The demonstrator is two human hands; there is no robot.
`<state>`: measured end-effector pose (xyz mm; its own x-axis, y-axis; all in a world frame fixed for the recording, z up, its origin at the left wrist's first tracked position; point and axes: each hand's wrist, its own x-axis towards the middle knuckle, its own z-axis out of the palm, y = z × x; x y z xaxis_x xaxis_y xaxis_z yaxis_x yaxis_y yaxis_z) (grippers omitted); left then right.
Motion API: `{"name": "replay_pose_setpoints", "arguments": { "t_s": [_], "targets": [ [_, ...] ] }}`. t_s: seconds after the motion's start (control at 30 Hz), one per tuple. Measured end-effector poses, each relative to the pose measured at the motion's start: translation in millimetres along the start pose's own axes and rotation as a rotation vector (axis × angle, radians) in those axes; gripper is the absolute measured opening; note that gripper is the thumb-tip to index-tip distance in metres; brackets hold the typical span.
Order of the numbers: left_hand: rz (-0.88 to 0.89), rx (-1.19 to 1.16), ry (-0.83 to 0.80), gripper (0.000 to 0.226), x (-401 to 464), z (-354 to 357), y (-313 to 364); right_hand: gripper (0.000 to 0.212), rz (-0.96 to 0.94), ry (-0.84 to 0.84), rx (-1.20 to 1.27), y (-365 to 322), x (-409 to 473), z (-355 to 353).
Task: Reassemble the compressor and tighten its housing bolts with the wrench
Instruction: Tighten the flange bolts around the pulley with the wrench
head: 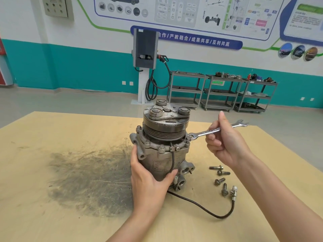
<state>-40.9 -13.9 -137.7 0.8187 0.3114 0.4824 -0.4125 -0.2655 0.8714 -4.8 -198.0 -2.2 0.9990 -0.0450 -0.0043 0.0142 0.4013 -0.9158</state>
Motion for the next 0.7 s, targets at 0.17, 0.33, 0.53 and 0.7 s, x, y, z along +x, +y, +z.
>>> {"name": "replay_pose_setpoints", "arguments": {
  "t_s": [0.17,0.33,0.53,0.7],
  "targets": [
    [0.005,-0.004,0.000,0.122,0.9,0.4,-0.9,0.052,0.112,-0.094,-0.067,-10.2,13.6,4.9],
    [0.008,-0.005,0.001,0.120,1.0,0.9,-0.5,0.054,0.163,-0.177,-0.155,-10.9,23.8,15.1],
    [-0.003,-0.014,-0.005,0.121,0.7,1.0,0.1,0.058,-0.103,-0.044,0.058,18.4,5.9,11.3],
    [-0.008,-0.013,-0.003,0.120,0.9,0.4,0.6,0.050,-0.694,0.100,-0.334,42.8,-39.8,12.7]
  ]
}}
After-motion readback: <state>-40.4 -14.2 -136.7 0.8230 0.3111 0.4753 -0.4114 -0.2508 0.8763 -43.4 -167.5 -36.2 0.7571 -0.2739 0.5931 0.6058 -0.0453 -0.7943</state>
